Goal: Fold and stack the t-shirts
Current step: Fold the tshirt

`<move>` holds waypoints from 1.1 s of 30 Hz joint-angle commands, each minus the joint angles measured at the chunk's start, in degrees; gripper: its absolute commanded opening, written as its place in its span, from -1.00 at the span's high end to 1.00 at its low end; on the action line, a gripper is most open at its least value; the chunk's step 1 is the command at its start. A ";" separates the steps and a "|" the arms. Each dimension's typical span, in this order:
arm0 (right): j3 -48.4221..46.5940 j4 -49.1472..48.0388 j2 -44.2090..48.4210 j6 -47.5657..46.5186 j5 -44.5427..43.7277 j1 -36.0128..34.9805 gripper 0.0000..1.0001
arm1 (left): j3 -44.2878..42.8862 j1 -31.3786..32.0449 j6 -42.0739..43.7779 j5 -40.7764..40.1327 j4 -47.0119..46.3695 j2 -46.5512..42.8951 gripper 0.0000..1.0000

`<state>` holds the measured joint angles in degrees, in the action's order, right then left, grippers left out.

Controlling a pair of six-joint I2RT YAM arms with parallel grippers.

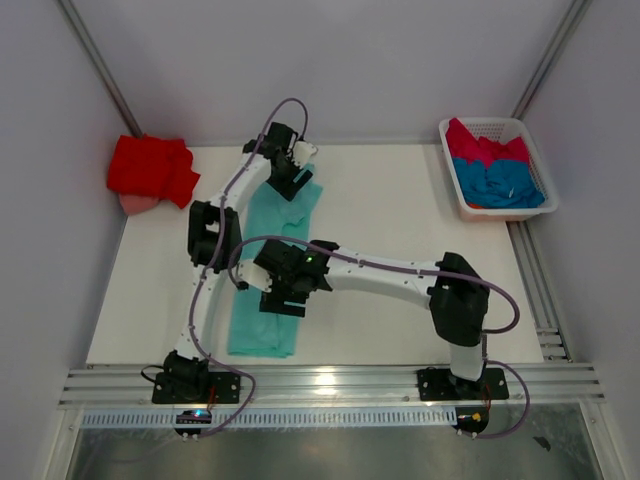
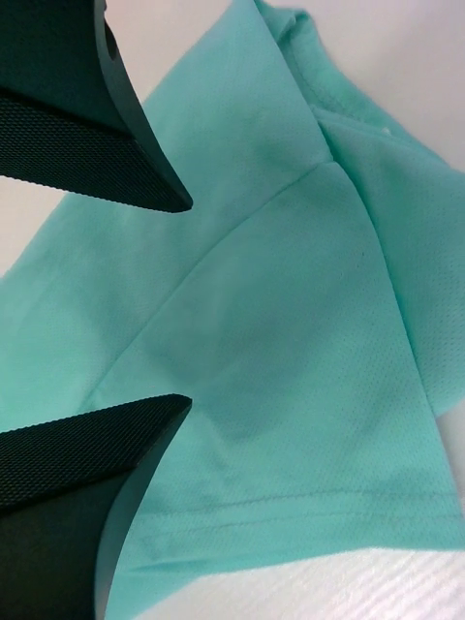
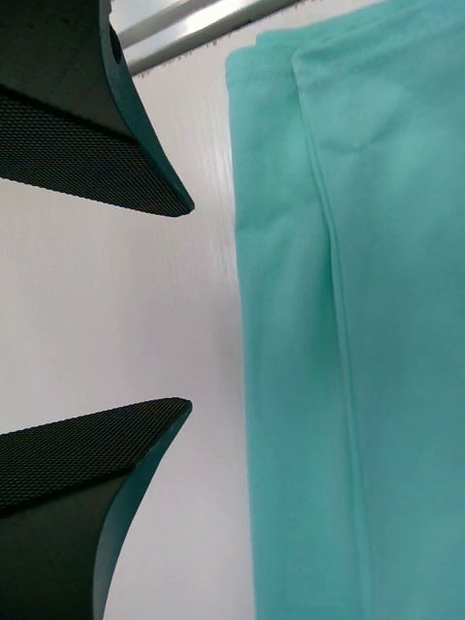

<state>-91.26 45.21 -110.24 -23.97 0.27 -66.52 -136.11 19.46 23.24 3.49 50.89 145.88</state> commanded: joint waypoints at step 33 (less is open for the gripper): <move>-15.68 -19.56 -9.37 6.39 6.99 24.51 -0.74 | 51.91 -14.01 -11.11 -8.76 -16.53 -64.32 -0.72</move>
<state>-99.77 22.94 -117.27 -19.64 -4.27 -42.48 -86.52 5.61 13.58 -5.08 38.92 83.99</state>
